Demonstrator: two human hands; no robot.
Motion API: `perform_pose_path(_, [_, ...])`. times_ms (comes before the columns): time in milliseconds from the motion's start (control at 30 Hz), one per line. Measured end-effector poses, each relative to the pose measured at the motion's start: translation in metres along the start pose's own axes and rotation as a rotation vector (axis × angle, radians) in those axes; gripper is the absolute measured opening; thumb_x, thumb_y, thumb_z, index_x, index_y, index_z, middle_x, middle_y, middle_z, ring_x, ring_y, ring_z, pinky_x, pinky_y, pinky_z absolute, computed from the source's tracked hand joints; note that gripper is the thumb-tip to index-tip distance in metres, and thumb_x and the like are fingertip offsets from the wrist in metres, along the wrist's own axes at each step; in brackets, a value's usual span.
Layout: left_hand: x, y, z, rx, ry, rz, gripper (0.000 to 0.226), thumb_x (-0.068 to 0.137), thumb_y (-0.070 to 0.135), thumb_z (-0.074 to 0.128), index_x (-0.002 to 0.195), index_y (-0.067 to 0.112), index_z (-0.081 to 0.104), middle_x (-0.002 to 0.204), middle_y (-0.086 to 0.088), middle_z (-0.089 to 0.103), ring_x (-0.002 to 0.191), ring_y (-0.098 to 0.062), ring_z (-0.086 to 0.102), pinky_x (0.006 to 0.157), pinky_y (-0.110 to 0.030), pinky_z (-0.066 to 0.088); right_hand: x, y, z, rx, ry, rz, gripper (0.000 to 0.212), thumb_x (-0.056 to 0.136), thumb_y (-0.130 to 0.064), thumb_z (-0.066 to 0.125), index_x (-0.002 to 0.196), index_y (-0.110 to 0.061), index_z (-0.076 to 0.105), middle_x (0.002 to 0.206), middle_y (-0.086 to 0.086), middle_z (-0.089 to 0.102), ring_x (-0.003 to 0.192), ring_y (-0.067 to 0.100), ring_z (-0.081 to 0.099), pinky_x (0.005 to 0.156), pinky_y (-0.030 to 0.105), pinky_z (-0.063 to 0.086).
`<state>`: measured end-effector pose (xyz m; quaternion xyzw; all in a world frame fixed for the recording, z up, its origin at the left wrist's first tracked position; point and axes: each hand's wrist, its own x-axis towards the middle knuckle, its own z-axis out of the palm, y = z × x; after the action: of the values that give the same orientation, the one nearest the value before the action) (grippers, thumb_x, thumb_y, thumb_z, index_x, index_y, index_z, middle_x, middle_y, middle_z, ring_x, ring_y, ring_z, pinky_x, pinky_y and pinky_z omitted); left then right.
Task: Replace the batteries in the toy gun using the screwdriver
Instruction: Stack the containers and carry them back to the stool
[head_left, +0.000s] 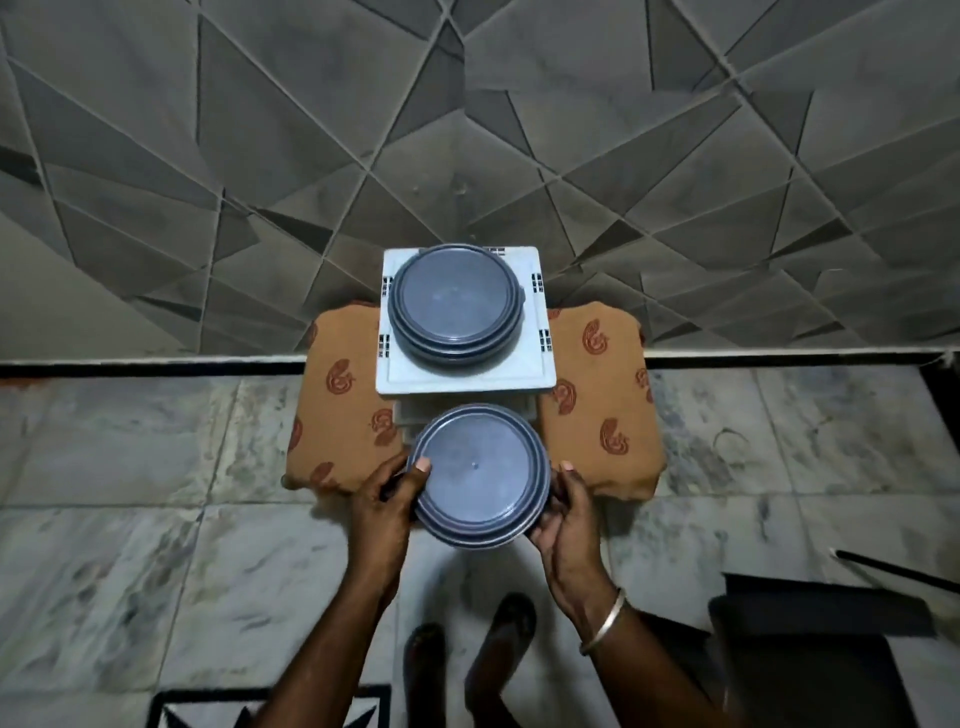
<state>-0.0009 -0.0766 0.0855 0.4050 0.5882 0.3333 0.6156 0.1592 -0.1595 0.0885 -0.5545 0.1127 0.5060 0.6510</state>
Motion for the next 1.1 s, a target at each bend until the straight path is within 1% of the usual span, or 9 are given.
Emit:
perform_pose_path(200, [0.023,-0.052,-0.028,-0.026,0.125,-0.092,0.024,0.091,0.025,0.073,0.113,0.015,0.074,0.106,-0.006,0.077,0.099,-0.025,0.073,0.079,-0.038,0.058,0.036,0.037,-0.022,-0.22,-0.04,0.053,0.039,0.096,0.01,0.039,0.13,0.002,0.056,0.112,0.028,0.061,0.103,0.036,0.062,0.086,0.038,0.055])
perform_pose_path(333, [0.05,-0.058,-0.02,0.006,0.167,-0.044,0.029,0.093,0.026,0.071,0.118,0.012,0.072,0.096,0.011,0.074,0.092,-0.016,0.069,0.081,-0.038,0.058,0.07,0.046,-0.017,-0.332,-0.07,-0.044,0.033,0.1,0.007,0.036,0.128,-0.003,0.051,0.121,0.025,0.064,0.11,0.038,0.065,0.086,0.035,0.056])
perform_pose_path(500, [0.093,-0.065,0.0,0.025,0.182,-0.004,0.031,0.088,0.033,0.076,0.115,0.018,0.073,0.108,-0.002,0.075,0.104,-0.023,0.07,0.095,-0.049,0.057,0.119,0.048,-0.008,-0.366,-0.076,-0.144,0.031,0.101,0.006,0.034,0.122,-0.017,0.037,0.12,0.022,0.063,0.11,0.036,0.065,0.077,0.027,0.06])
perform_pose_path(567, [0.108,-0.07,0.007,0.037,0.179,-0.005,0.034,0.085,0.04,0.077,0.114,0.022,0.073,0.107,0.002,0.075,0.103,-0.021,0.071,0.094,-0.05,0.057,0.136,0.048,-0.005,-0.349,-0.056,-0.16,0.029,0.101,0.003,0.039,0.122,-0.017,0.036,0.119,0.02,0.062,0.102,0.03,0.068,0.075,0.025,0.06])
perform_pose_path(633, [0.126,-0.076,0.015,0.028,0.161,0.021,0.028,0.084,0.041,0.076,0.106,0.026,0.074,0.104,0.003,0.076,0.101,-0.02,0.071,0.093,-0.051,0.057,0.156,0.05,-0.001,-0.345,-0.009,-0.195,0.025,0.101,0.001,0.042,0.11,-0.022,0.04,0.118,0.023,0.062,0.082,0.023,0.066,0.058,0.022,0.056])
perform_pose_path(733, [0.158,-0.091,0.025,0.056,0.18,0.034,0.03,0.076,0.048,0.074,0.099,0.03,0.074,0.1,0.003,0.077,0.097,-0.021,0.072,0.093,-0.051,0.057,0.182,0.052,0.01,-0.443,0.079,-0.213,0.016,0.101,-0.005,0.044,0.102,-0.02,0.039,0.115,0.024,0.062,0.079,0.027,0.066,0.07,0.047,0.058])
perform_pose_path(800, [0.177,-0.102,0.029,0.077,0.204,0.03,0.023,0.074,0.044,0.071,0.095,0.035,0.073,0.1,0.003,0.077,0.098,-0.022,0.072,0.094,-0.05,0.056,0.196,0.055,0.018,-0.525,0.134,-0.218,0.011,0.102,-0.007,0.044,0.108,-0.013,0.038,0.112,0.021,0.06,0.086,0.037,0.07,0.076,0.052,0.057])
perform_pose_path(967, [0.197,-0.094,0.043,0.089,0.282,0.039,0.026,0.089,0.008,0.06,0.112,0.017,0.07,0.106,-0.002,0.071,0.105,-0.026,0.066,0.095,-0.035,0.05,0.227,0.057,0.03,-0.922,0.228,-0.391,0.019,0.092,-0.002,0.053,0.109,0.001,0.06,0.112,0.023,0.068,0.095,0.039,0.068,0.08,0.042,0.056])
perform_pose_path(1100, [0.21,-0.101,0.052,0.072,0.359,0.025,0.033,0.089,0.005,0.058,0.119,0.014,0.07,0.116,-0.004,0.073,0.108,-0.024,0.064,0.098,-0.031,0.047,0.238,0.065,0.024,-0.99,0.274,-0.583,0.031,0.084,0.006,0.059,0.114,0.007,0.066,0.116,0.021,0.069,0.105,0.031,0.065,0.075,0.015,0.038])
